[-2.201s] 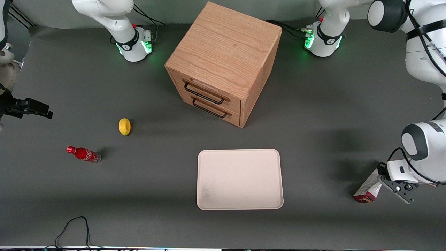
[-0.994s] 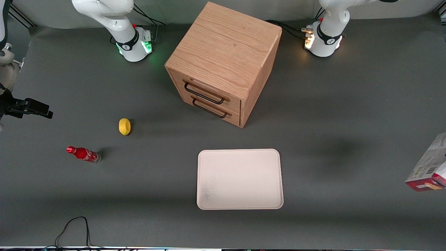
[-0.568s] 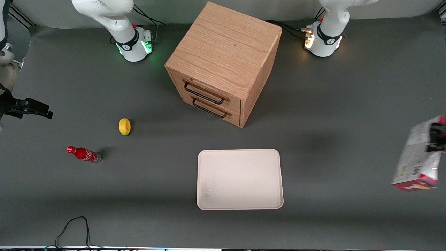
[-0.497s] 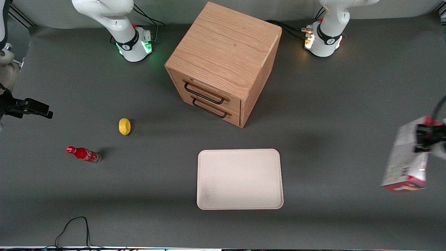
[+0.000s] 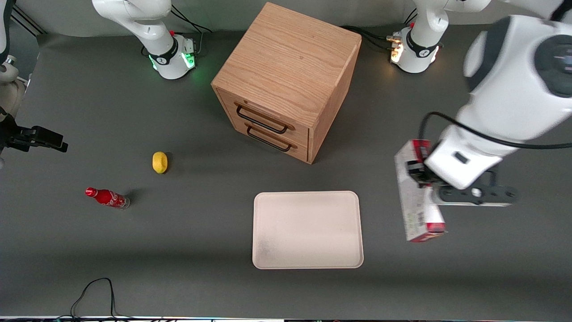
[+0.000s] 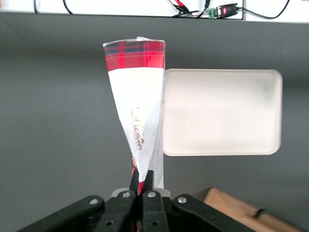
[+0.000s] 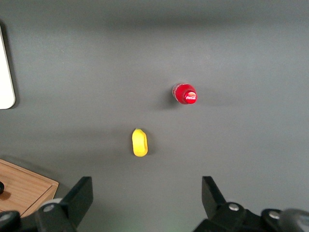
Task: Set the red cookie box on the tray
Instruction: 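Carry the held cookie box over the white tray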
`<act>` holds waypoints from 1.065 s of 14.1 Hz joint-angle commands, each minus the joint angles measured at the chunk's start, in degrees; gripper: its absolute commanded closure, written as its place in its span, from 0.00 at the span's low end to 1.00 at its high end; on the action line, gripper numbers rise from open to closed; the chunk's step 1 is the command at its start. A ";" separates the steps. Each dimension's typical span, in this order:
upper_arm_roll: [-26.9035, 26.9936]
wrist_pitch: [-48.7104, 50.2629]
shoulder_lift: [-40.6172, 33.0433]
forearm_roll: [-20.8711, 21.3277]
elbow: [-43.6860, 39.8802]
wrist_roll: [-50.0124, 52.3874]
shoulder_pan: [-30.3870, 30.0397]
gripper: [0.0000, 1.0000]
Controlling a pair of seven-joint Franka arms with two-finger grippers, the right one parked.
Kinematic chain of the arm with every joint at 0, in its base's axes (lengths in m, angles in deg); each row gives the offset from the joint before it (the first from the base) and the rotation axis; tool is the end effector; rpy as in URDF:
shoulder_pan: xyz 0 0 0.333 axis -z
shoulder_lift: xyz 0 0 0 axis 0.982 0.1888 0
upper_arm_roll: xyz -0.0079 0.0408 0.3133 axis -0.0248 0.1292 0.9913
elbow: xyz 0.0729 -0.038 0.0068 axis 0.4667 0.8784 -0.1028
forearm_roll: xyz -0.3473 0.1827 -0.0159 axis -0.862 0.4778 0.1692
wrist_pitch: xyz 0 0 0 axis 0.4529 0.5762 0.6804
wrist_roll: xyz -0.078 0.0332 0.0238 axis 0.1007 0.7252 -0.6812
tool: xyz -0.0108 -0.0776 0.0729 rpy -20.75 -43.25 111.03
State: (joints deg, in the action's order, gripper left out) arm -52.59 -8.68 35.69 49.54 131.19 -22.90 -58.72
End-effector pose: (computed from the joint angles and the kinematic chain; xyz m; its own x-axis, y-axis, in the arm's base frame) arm 0.6471 -0.2519 0.5998 0.9933 0.0611 0.0983 0.0555 -0.9967 0.0585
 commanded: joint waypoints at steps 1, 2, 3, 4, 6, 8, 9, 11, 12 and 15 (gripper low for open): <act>-0.10 -2.34 2.01 -0.16 -0.61 9.12 4.11 1.00; -0.10 -3.40 2.72 -0.16 -0.44 10.70 5.34 1.00; -0.10 -3.75 3.42 -0.16 -0.26 11.15 6.22 1.00; -0.10 -4.02 4.04 -0.16 0.09 11.07 6.32 1.00; -0.45 -3.93 6.75 -0.42 0.18 10.55 6.06 1.00; -0.37 -5.94 11.49 -0.33 0.18 9.93 5.97 1.00; -0.37 -8.57 13.43 -0.33 0.35 9.93 5.88 1.00; -0.37 -11.22 16.68 -0.33 0.79 7.84 4.92 1.00; -0.37 -12.62 18.35 -0.33 0.71 6.43 4.74 1.00; -0.37 -15.44 22.58 -0.33 0.80 3.61 3.33 1.00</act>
State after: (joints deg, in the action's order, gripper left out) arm -53.04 -23.20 56.86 49.53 132.75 -16.69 -54.67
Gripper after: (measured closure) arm 0.978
